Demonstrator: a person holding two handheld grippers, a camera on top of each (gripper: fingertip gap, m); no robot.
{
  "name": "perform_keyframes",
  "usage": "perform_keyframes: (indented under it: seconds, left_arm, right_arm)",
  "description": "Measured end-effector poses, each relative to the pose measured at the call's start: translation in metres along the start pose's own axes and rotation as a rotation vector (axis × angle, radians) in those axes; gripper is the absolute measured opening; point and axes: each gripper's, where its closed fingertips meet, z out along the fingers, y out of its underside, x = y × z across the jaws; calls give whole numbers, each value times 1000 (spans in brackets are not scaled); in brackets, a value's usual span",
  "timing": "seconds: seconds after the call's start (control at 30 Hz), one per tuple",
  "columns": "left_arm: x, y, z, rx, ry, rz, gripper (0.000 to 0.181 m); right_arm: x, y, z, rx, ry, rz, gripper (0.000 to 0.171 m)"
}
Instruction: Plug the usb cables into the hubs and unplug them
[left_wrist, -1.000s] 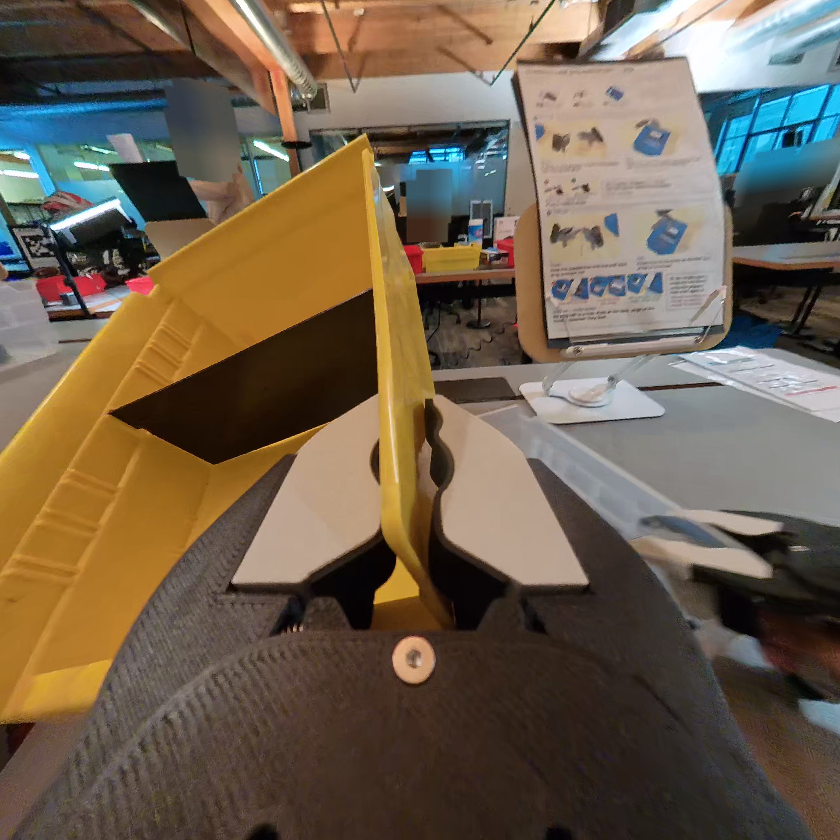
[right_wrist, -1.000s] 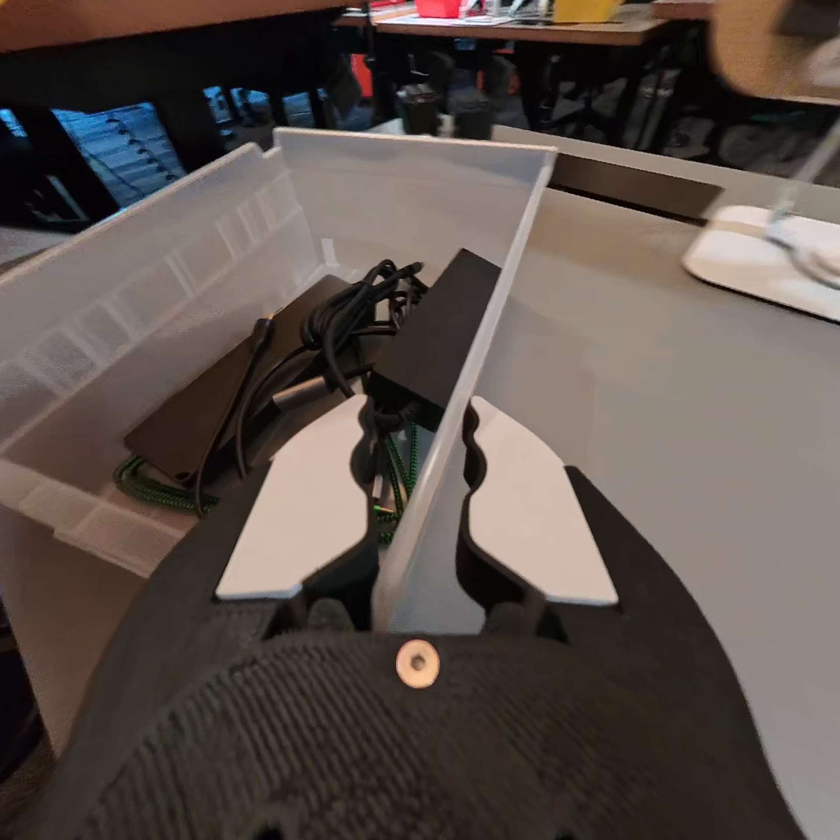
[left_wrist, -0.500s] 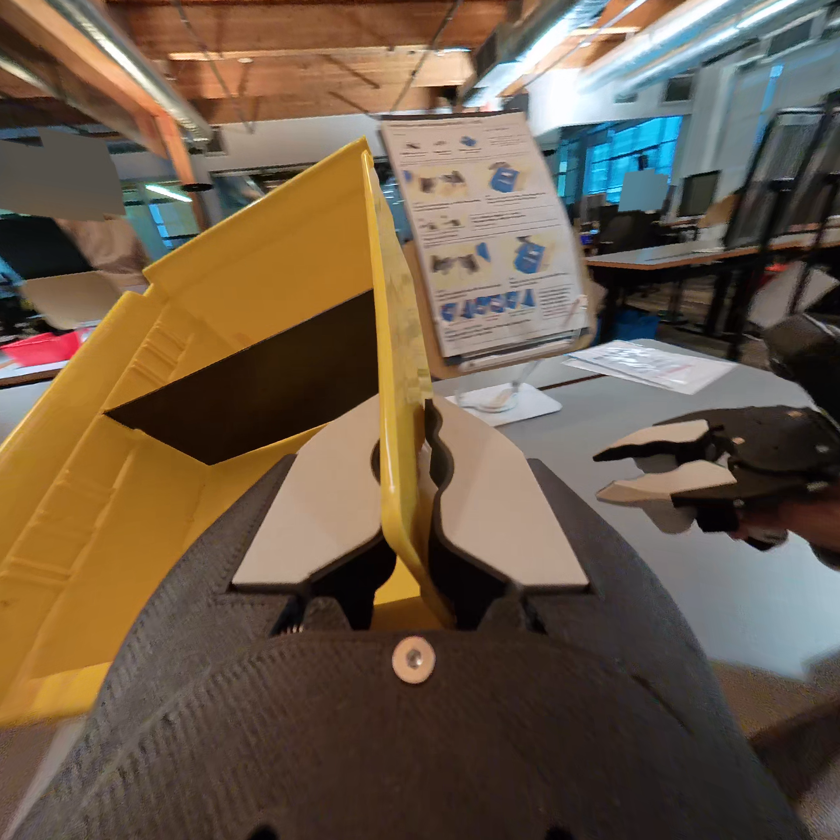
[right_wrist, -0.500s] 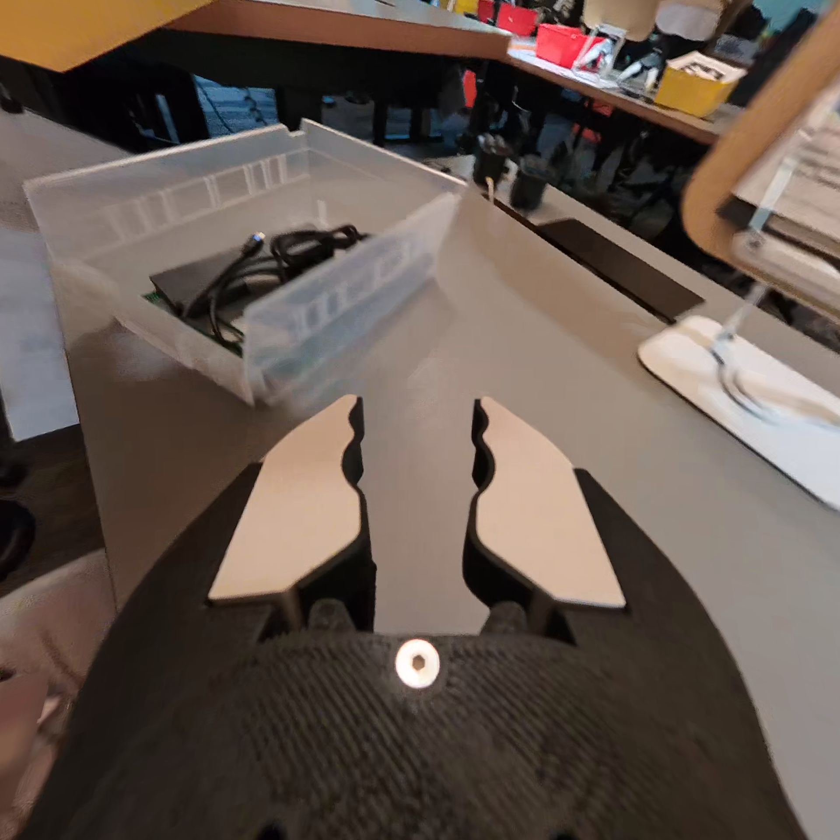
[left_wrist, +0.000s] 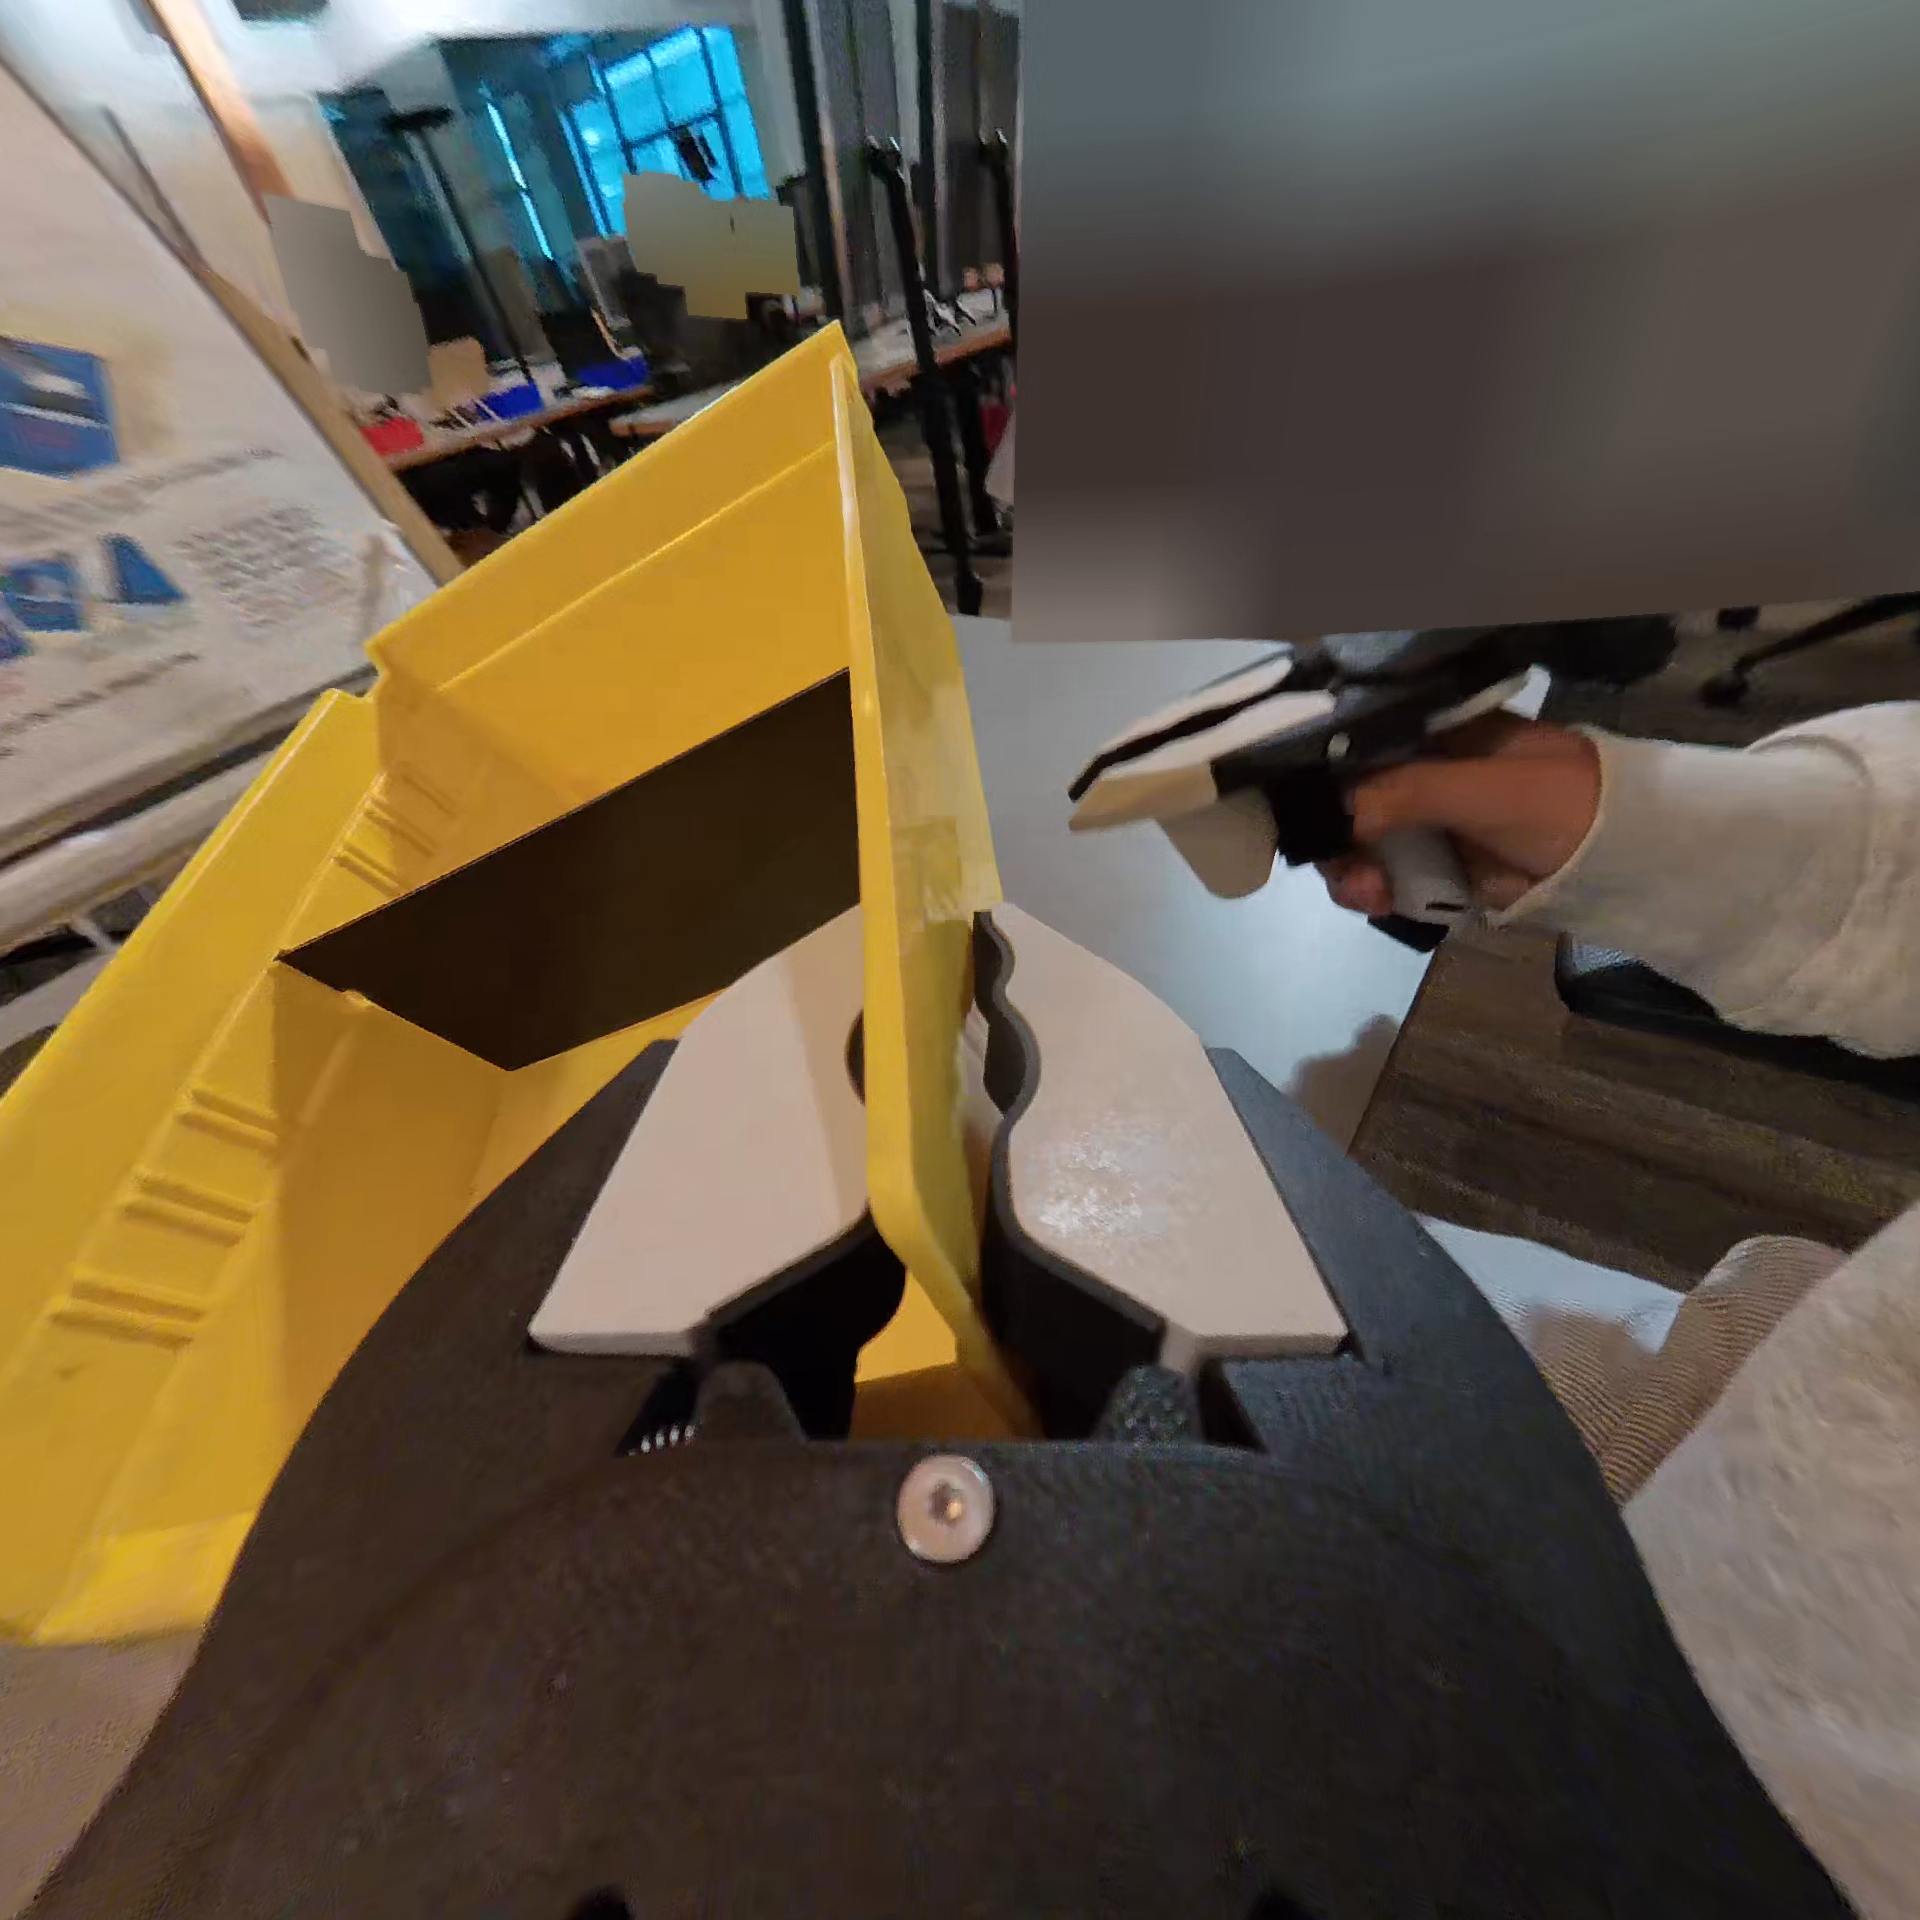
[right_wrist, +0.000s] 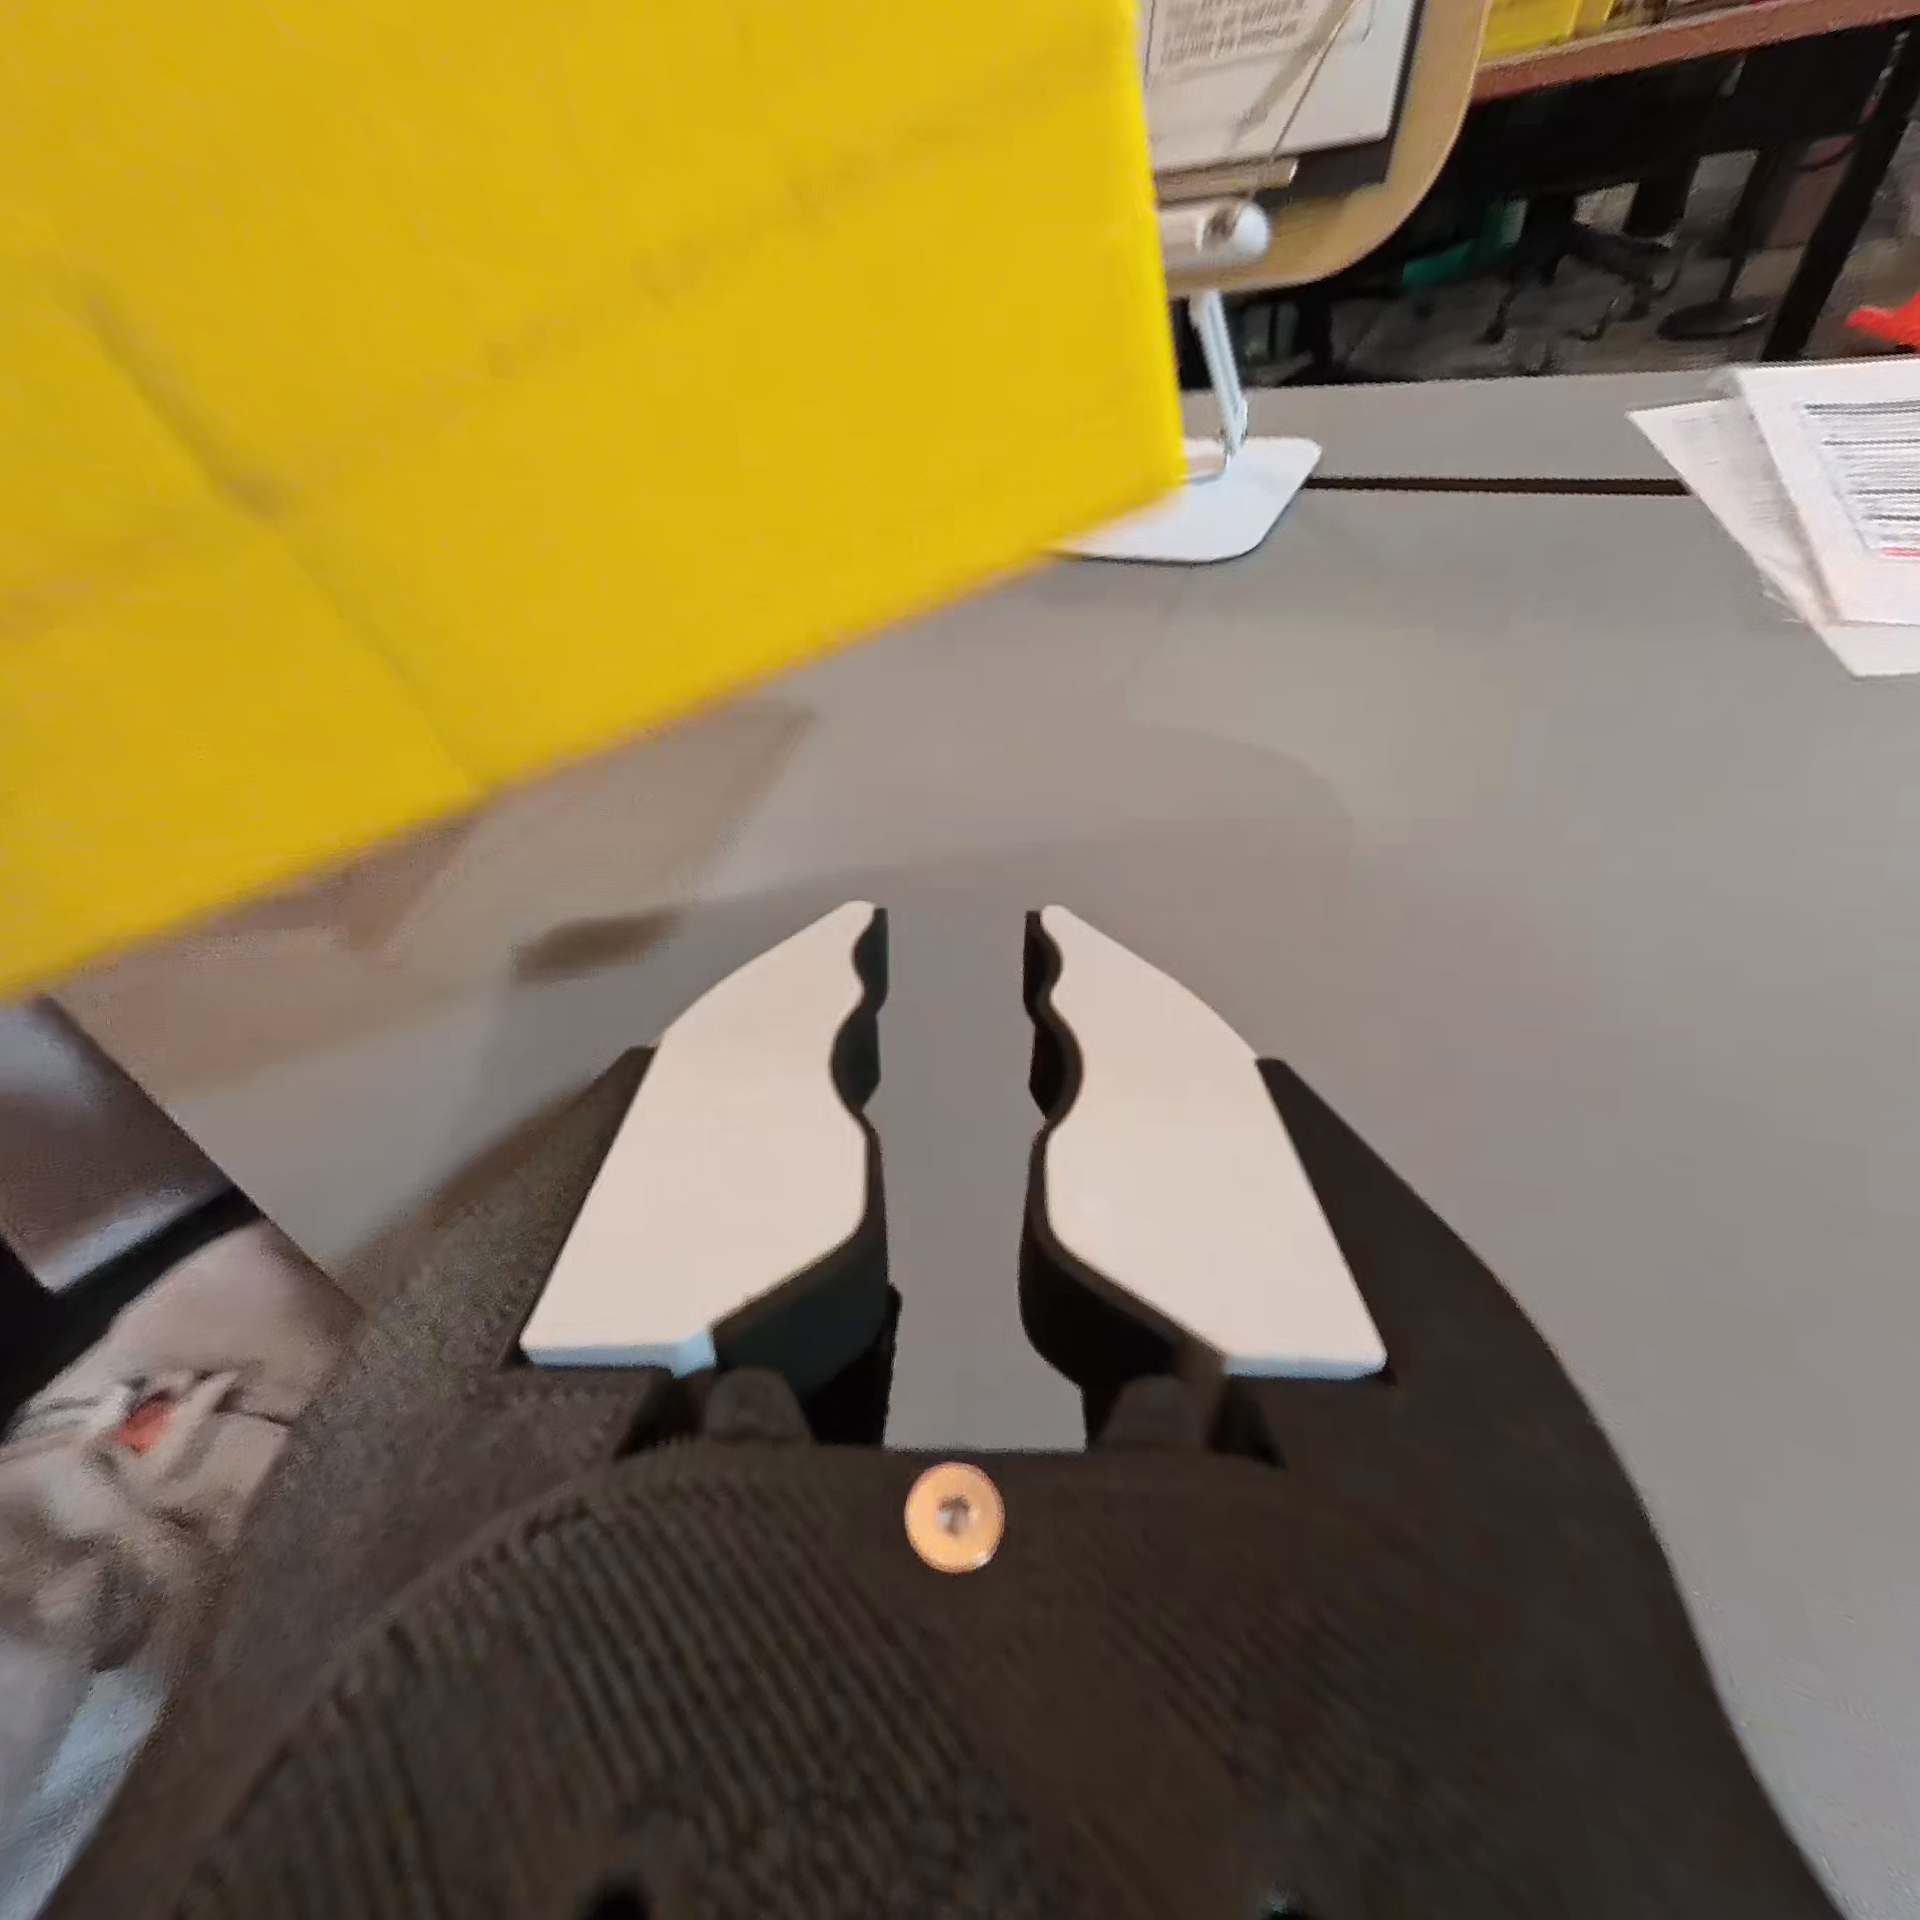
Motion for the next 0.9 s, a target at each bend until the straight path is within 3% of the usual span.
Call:
perform_keyframes:
  seconds: [0.03, 0.2, 0.37, 0.67, 0.9]
  left_arm:
    - [4, 8, 13, -23, 8, 13, 10]
    - [8, 44, 62, -105, -20, 35, 11]
    - [7, 66, 86, -137, -26, -17, 11]
    - [13, 78, 117, -133, -9, -43, 12]
    - [33, 85, 137, -173, 84, -103, 27]
  right_arm:
    - [2, -4, -4, 26, -16, 33, 26]
    - [13, 0, -9, 41, -55, 150, 26]
    - [15, 7, -6, 21, -88, 229, 26]
    - [17, 13, 0, 3, -88, 253, 26]
    - [18, 9, -1, 23, -81, 258, 25]
